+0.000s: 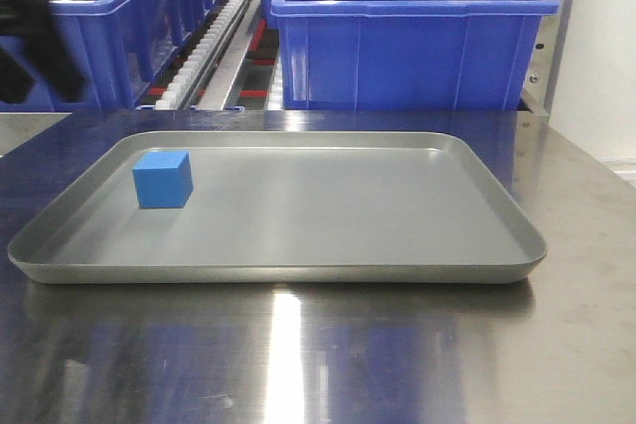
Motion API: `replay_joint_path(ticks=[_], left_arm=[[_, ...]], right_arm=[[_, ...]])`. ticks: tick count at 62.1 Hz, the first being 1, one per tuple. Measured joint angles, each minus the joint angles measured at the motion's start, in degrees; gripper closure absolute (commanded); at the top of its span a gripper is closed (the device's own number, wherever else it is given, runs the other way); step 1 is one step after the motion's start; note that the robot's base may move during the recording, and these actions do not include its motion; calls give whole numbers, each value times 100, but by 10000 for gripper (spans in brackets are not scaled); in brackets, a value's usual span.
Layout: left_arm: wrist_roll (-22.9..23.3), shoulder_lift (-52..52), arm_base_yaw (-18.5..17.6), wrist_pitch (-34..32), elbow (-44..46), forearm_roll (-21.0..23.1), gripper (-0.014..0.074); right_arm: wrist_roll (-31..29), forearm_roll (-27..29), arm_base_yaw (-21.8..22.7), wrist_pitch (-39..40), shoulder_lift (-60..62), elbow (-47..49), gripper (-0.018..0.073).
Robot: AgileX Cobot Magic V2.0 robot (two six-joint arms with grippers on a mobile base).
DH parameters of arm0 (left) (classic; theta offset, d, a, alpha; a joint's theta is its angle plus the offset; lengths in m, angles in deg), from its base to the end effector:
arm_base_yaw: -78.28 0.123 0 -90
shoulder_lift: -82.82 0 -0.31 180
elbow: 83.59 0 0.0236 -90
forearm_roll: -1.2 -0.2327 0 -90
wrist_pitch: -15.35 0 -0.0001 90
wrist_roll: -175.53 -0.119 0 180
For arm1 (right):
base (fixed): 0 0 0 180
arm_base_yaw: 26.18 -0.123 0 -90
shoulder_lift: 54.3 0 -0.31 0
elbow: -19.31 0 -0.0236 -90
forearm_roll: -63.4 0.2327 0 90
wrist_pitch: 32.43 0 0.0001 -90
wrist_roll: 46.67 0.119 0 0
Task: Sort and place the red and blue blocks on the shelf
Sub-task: 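Move the left gripper over the blue cube, fingers open, then lower the left gripper and close it on the blue cube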
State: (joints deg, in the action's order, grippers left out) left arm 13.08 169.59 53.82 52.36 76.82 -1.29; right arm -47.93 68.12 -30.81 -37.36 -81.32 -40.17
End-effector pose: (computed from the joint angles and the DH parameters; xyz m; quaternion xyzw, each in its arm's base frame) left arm 0.2593 -0.1145 0.2941 0.0695 0.9466 -0.0959 0.2997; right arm 0.0733 0.0068 0.2986 -0.0099 0.7157 0.0517 0.6964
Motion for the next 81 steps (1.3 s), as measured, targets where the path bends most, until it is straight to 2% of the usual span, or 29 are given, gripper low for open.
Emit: replay_joint_path(ticks=[4, 12, 18, 26, 45, 81], left_arm=[[300, 331, -89, 275, 335, -132, -34], [940, 1140, -252, 1161, 1213, -284, -34], [1067, 1616, -353, 1622, 1788, -302, -34], [1143, 2128, -471, 1905, 2373, -302, -34], [1189, 2450, -520, 2137, 2620, -281, -34], [1326, 2987, -520, 2077, 2620, -281, -34]], right_arm=[[0, 0, 0, 0, 0, 0, 511], [0, 0, 0, 0, 0, 0, 511], [0, 0, 0, 0, 0, 0, 511], [0, 10, 0, 0, 0, 0, 511], [0, 12, 0, 0, 0, 0, 511], [0, 12, 0, 0, 0, 0, 511]])
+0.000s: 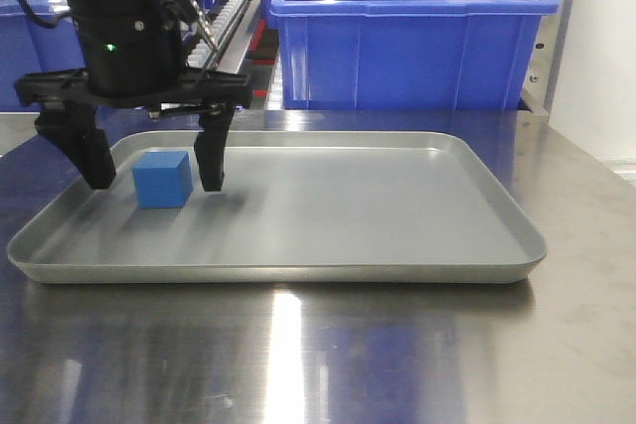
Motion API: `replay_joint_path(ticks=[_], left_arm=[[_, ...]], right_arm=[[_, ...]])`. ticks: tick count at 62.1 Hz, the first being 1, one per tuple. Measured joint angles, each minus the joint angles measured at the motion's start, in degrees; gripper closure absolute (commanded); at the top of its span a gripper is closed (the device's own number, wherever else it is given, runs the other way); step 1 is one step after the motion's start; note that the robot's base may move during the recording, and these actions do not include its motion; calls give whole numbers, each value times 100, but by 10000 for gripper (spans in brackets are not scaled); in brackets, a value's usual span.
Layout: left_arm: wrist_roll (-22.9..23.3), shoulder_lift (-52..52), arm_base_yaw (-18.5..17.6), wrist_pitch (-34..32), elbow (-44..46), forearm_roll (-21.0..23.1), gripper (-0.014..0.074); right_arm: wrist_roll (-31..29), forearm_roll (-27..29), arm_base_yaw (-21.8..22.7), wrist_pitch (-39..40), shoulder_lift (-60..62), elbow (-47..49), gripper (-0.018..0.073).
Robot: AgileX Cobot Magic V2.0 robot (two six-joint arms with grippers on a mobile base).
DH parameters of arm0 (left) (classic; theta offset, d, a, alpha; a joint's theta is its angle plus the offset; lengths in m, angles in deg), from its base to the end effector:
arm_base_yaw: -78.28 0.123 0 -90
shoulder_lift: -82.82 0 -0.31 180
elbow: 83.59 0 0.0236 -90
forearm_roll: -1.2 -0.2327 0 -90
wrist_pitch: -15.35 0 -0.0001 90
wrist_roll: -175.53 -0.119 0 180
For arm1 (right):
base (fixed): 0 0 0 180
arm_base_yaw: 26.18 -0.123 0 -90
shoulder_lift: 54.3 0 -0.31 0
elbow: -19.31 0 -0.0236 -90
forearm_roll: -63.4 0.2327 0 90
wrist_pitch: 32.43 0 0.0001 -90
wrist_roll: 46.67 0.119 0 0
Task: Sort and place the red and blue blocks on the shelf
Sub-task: 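Lower the left gripper and close it on the blue cube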
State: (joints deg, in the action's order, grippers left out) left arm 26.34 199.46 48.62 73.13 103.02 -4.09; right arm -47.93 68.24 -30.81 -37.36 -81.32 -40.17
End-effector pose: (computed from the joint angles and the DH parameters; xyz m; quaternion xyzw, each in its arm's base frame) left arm 0.3443 -0.1854 0.2266 0.0104 0.9934 -0.0176 0.1125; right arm 0.0733 0.0068 0.2986 -0.0092 0.7157 0.0525 0.6964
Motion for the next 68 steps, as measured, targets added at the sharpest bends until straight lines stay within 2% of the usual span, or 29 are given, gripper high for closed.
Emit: replay_joint_path(ticks=[26, 36, 54, 68], left_arm=[[75, 84, 0, -104, 0, 0, -30], [106, 84, 0, -157, 0, 0, 15], [106, 84, 0, -157, 0, 0, 201], [106, -43, 0, -99, 0, 0, 432]], right_arm=[[0, 0, 0, 0, 0, 0, 511], [0, 0, 0, 0, 0, 0, 511], [0, 0, 0, 0, 0, 0, 511], [0, 0, 0, 0, 0, 0, 511]])
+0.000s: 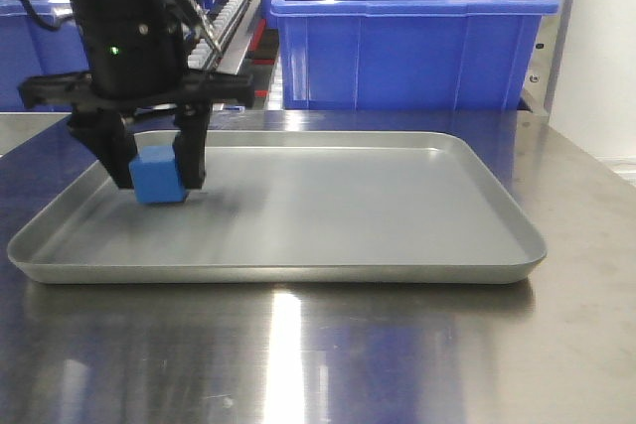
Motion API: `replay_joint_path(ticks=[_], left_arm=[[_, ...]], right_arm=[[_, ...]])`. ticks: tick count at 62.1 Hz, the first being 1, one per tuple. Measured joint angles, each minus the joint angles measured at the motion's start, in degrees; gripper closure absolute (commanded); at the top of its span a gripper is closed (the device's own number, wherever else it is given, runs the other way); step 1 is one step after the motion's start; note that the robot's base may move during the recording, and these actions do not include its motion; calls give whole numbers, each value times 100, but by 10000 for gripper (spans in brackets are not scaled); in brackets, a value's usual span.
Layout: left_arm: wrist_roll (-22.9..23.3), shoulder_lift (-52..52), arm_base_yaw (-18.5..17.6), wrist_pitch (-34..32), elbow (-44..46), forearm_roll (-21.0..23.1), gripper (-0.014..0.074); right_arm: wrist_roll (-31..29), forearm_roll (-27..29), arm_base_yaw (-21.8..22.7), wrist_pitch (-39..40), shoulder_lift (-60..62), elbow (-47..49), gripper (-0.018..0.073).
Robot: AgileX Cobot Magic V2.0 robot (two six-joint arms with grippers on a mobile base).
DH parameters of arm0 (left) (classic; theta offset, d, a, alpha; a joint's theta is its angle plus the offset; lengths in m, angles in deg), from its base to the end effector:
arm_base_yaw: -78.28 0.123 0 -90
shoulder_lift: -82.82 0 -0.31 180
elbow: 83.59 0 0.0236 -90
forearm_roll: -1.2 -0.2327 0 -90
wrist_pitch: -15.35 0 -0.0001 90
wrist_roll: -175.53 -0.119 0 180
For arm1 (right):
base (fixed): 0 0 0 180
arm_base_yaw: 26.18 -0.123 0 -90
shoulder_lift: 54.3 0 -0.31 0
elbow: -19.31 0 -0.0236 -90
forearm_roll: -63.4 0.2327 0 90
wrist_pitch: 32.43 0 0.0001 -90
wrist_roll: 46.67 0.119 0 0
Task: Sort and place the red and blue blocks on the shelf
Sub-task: 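Lower the left gripper and close it on the blue cube, then lift the blue cube with the left gripper off the tray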
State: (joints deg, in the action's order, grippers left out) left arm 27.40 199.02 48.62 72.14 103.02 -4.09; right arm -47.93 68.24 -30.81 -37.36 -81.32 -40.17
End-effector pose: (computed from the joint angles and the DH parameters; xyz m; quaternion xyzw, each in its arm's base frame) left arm 0.3453 -0.1860 0.2301 0.0014 0.9921 -0.0251 0.1229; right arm 0.0733 0.0068 0.2986 -0.0092 0.7157 0.0525 0.6964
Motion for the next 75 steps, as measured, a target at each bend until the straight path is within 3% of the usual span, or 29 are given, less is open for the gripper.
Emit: replay_joint_path(ticks=[3, 28, 32, 39, 50, 66, 75], left_arm=[[0, -73, 0, 9, 0, 0, 480], [-82, -965, 35, -12, -45, 0, 472], [-360, -1244, 71, -175, -180, 18, 472], [-1265, -1755, 170, -794, -735, 242, 472], [-2504, -2657, 442, -2202, -1981, 1012, 472], [-3633, -3956, 1034, -4017, -3457, 1380, 472], [-3808, -4639, 1514, -4790, -4138, 1502, 472]], right_arm=[[0, 0, 0, 0, 0, 0, 511], [0, 0, 0, 0, 0, 0, 511], [0, 0, 0, 0, 0, 0, 511], [0, 0, 0, 0, 0, 0, 511], [0, 0, 0, 0, 0, 0, 511], [0, 0, 0, 0, 0, 0, 511], [0, 0, 0, 0, 0, 0, 511]])
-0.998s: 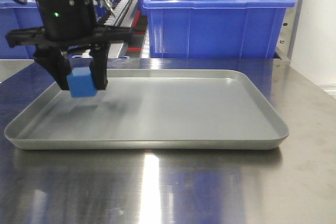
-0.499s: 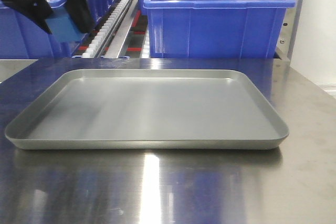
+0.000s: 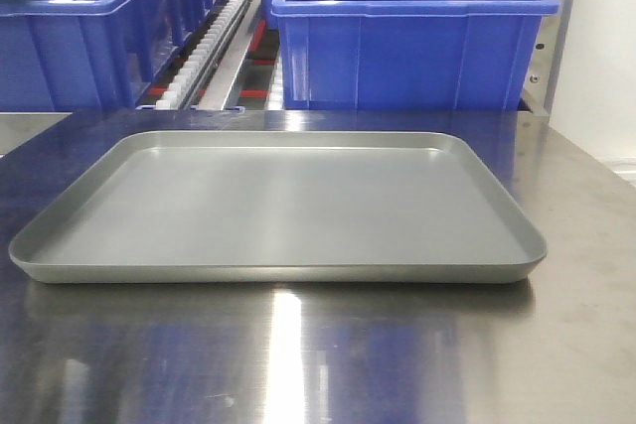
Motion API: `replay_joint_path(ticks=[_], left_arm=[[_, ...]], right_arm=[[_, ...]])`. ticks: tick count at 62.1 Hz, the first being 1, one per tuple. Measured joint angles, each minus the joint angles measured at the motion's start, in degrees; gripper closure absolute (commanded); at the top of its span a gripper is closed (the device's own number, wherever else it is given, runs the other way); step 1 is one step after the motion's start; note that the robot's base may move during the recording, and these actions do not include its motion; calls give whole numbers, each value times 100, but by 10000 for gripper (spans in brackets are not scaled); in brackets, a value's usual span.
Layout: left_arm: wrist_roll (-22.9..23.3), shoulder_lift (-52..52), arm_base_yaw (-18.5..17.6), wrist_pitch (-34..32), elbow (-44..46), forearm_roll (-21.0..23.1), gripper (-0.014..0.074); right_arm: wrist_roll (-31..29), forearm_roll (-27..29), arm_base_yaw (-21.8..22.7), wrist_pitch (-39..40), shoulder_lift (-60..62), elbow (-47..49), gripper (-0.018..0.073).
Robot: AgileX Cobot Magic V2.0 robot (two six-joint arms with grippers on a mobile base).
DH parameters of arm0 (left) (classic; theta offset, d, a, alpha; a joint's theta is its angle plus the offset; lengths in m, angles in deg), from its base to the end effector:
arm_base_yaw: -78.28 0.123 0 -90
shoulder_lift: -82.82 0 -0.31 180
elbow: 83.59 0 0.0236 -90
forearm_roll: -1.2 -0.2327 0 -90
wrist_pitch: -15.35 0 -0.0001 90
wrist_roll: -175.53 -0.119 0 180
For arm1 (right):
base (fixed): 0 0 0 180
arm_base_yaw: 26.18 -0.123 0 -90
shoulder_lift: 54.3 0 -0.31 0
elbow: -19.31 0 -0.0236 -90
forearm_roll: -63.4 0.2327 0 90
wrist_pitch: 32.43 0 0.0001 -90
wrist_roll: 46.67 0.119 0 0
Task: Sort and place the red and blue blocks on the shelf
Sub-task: 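Lift the blue cube with the left gripper off the tray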
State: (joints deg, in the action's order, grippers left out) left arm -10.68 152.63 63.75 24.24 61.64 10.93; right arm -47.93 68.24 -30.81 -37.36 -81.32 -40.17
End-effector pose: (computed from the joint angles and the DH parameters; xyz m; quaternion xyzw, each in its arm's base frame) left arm 0.2251 -0.0616 0.3310 0.0881 0.8308 -0.0964 0.5410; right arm 0.0733 0.0068 0.2986 -0.0092 0.7157 0.0525 0.6964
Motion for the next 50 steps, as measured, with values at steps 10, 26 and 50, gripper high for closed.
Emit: replay_joint_path(ticks=[10, 26, 50], left_arm=[[-50, -835, 489, -694, -679, 46, 472], [-52, -2237, 1112, -889, -1597, 65, 472], [-52, -3809, 1595, -1032, -2196, 65, 472]], right_arm=[[0, 0, 0, 0, 0, 0, 511], [0, 0, 0, 0, 0, 0, 511], [0, 0, 0, 0, 0, 0, 511]])
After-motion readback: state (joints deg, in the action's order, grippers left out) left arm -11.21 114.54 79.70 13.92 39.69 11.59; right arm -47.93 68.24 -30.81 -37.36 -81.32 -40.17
